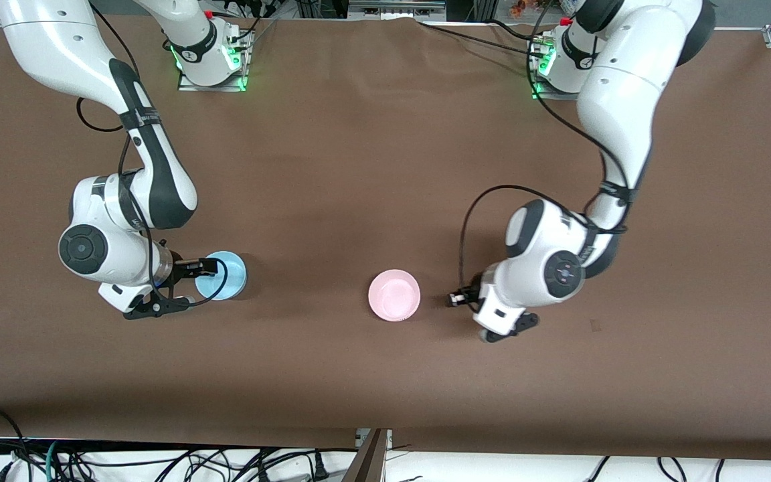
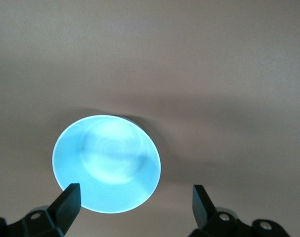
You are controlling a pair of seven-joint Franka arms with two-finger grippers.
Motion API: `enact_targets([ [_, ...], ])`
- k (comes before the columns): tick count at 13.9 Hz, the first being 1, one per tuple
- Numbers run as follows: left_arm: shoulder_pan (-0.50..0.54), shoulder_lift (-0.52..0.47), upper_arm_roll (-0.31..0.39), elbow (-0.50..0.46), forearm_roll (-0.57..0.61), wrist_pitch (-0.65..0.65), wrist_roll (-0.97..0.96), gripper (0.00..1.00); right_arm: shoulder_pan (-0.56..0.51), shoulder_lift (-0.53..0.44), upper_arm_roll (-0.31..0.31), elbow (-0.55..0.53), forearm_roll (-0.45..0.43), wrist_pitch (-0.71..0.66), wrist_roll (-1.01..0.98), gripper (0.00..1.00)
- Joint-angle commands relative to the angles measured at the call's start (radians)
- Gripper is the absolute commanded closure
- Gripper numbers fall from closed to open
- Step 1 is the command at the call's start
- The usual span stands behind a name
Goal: Stack pink and blue bowls on white bowl
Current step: 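Grasp the blue bowl with the right gripper while the left gripper withdraws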
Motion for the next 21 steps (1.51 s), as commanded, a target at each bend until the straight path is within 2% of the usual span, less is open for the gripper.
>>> enact_targets([
  [1, 0.067, -0.145, 0.005, -0.037, 0.136, -0.189, 0.131, 0.00, -0.007, -0.004, 0.006, -0.001, 0.020, 0.004, -0.017, 0.01],
  [2, 0.098, -0.187, 0.005, -0.037, 0.159, -0.253, 0.209, 0.00, -0.010, 0.009, 0.006, -0.009, 0.020, 0.026, -0.017, 0.02],
  [4, 0.168, -0.274, 0.005, -0.041, 0.164, -0.364, 0.338, 0.00, -0.027, 0.041, 0.006, -0.010, 0.020, 0.079, -0.048, 0.12],
  [7, 0.249, -0.398, 0.022, -0.041, 0.165, -0.485, 0.398, 0.00, -0.036, 0.090, 0.006, -0.010, 0.020, 0.149, -0.085, 0.28],
  [11, 0.320, -0.558, 0.022, -0.051, 0.164, -0.585, 0.401, 0.00, -0.035, 0.099, 0.008, -0.012, 0.020, 0.151, -0.071, 0.65],
  [14, 0.326, -0.626, 0.022, -0.052, 0.164, -0.682, 0.403, 0.00, -0.033, 0.098, 0.014, -0.010, 0.026, 0.142, -0.056, 0.92],
  [15, 0.326, -0.637, 0.022, -0.052, 0.162, -0.714, 0.412, 0.00, -0.030, 0.096, 0.014, -0.009, 0.052, 0.136, -0.045, 1.00],
  [18, 0.313, -0.638, 0.025, -0.073, 0.162, -0.745, 0.466, 0.00, 0.005, 0.086, 0.017, 0.028, 0.124, 0.070, 0.003, 1.00],
  [21, 0.313, -0.620, 0.025, -0.061, 0.156, -0.743, 0.466, 0.00, 0.080, 0.089, 0.017, 0.169, 0.198, -0.070, 0.182, 1.00],
])
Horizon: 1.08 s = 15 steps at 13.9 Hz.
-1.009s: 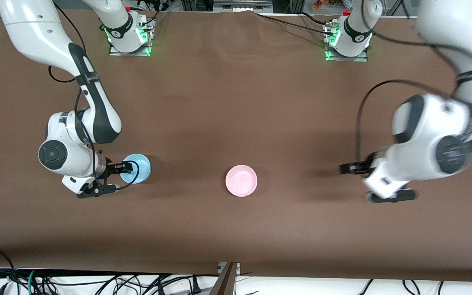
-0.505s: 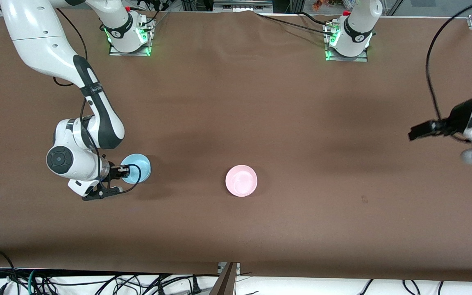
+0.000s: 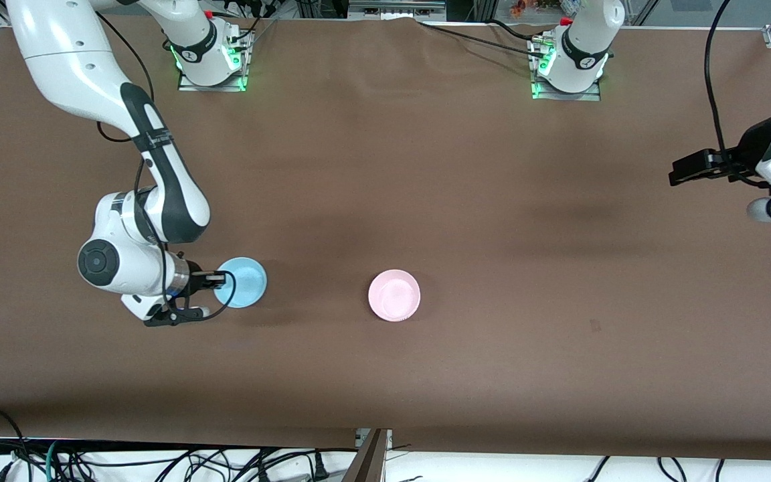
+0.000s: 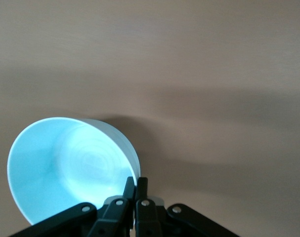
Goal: Stack pink and blue bowls on white bowl
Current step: 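Grasp the blue bowl with the right gripper while the left gripper withdraws, then carry the blue bowl onto the pink bowl with the right gripper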
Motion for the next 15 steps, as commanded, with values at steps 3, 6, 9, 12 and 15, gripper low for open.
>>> enact_targets([
  [3, 0.009, 0.016, -0.003, -0.001, 0.006, 0.002, 0.028, 0.00, 0.156, 0.000, -0.003, 0.144, 0.135, -0.096, 0.298, 1.00],
  [6, 0.011, 0.020, -0.003, 0.002, 0.008, 0.006, 0.026, 0.00, 0.268, 0.069, -0.003, 0.259, 0.156, -0.050, 0.551, 1.00],
  [9, 0.011, 0.030, -0.003, 0.014, 0.008, 0.006, 0.025, 0.00, 0.359, 0.165, -0.003, 0.386, 0.155, 0.009, 0.728, 1.00],
  [12, 0.026, 0.028, -0.003, 0.013, 0.006, 0.003, 0.026, 0.00, 0.400, 0.202, -0.004, 0.391, 0.155, 0.082, 0.759, 1.00],
  [15, 0.034, 0.028, -0.001, 0.014, 0.003, 0.002, 0.026, 0.00, 0.410, 0.221, -0.004, 0.392, 0.153, 0.118, 0.764, 1.00],
])
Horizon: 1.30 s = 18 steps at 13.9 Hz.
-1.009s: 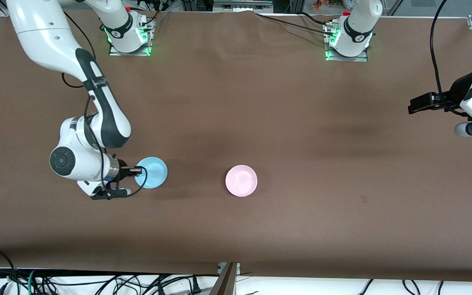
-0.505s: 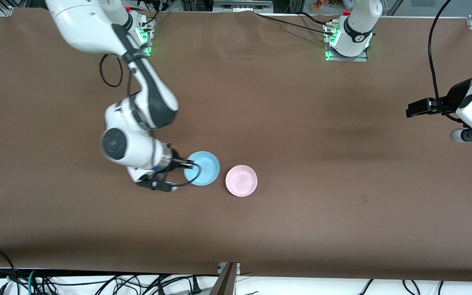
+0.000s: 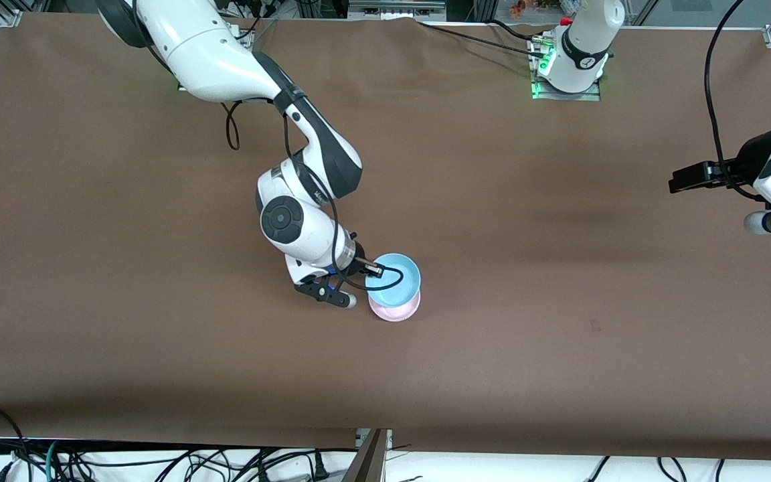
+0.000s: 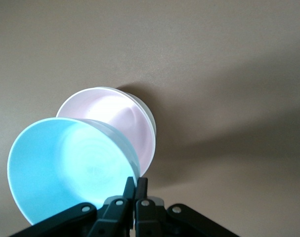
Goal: Stack pink and blue bowls on white bowl
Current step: 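Carry the blue bowl onto the pink bowl with the right gripper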
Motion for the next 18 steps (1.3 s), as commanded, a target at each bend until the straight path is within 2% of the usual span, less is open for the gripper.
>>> enact_targets([
  [1, 0.014, 0.006, -0.006, 0.018, 0.003, -0.003, 0.024, 0.00, 0.005, 0.026, -0.009, 0.047, 0.014, 0.016, 0.012, 1.00],
  [6, 0.012, 0.007, -0.006, 0.018, 0.003, 0.000, 0.024, 0.00, 0.013, 0.062, -0.013, 0.049, -0.004, 0.086, 0.005, 1.00],
  [8, 0.012, 0.007, -0.006, 0.018, 0.003, 0.000, 0.024, 0.00, 0.014, 0.068, -0.013, 0.050, -0.032, 0.088, 0.002, 1.00],
  [18, 0.012, 0.009, -0.006, 0.018, 0.002, 0.000, 0.024, 0.00, 0.022, 0.077, -0.013, 0.049, -0.037, 0.103, 0.003, 1.00],
])
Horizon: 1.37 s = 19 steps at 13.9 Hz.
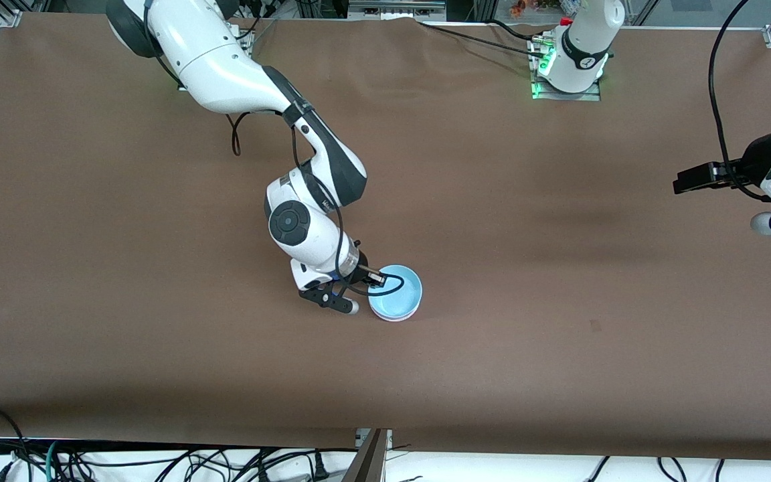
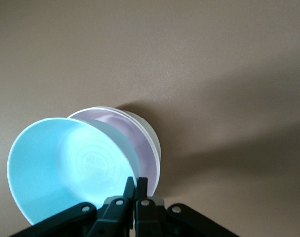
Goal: Stack pink and blue bowls on white bowl
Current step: 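Lower the blue bowl into the pink bowl and open the right gripper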
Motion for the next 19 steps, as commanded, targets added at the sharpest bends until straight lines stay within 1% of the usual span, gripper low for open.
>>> enact_targets([
  [1, 0.006, 0.009, -0.006, 0.018, 0.002, 0.001, 0.025, 0.00, 0.011, 0.026, -0.008, 0.036, -0.020, 0.012, 0.003, 1.00],
  [3, 0.006, 0.009, -0.006, 0.018, 0.002, 0.001, 0.025, 0.00, 0.011, 0.026, -0.008, 0.033, -0.054, 0.007, 0.001, 1.00],
  [6, 0.006, 0.009, -0.006, 0.020, 0.002, 0.001, 0.024, 0.00, 0.010, 0.023, -0.009, 0.031, -0.061, -0.005, -0.002, 1.00],
  [8, 0.006, 0.012, -0.007, 0.020, 0.002, 0.001, 0.024, 0.00, 0.011, 0.024, -0.009, 0.030, -0.086, -0.005, -0.002, 1.00],
  [11, 0.006, 0.013, -0.007, 0.020, 0.002, 0.001, 0.024, 0.00, 0.011, 0.024, -0.009, 0.030, -0.085, -0.005, 0.004, 1.00],
  [12, 0.006, 0.013, -0.007, 0.021, 0.002, 0.001, 0.024, 0.00, 0.011, 0.024, -0.009, 0.030, -0.081, -0.005, 0.003, 0.84],
  [14, 0.006, 0.013, -0.007, 0.020, 0.002, 0.001, 0.024, 0.00, 0.008, 0.018, -0.006, 0.033, -0.075, -0.007, 0.004, 0.18],
  [15, 0.006, 0.013, -0.007, 0.021, 0.002, 0.001, 0.024, 0.00, 0.005, 0.012, -0.003, 0.034, -0.074, -0.010, 0.003, 0.01],
  [17, 0.006, 0.013, -0.007, 0.020, 0.002, 0.001, 0.024, 0.00, 0.004, -0.011, -0.003, 0.039, -0.074, -0.071, 0.007, 0.01],
  [19, 0.004, 0.013, -0.007, 0.021, 0.002, 0.001, 0.024, 0.00, -0.008, -0.080, -0.012, 0.038, -0.080, -0.114, -0.002, 0.01],
])
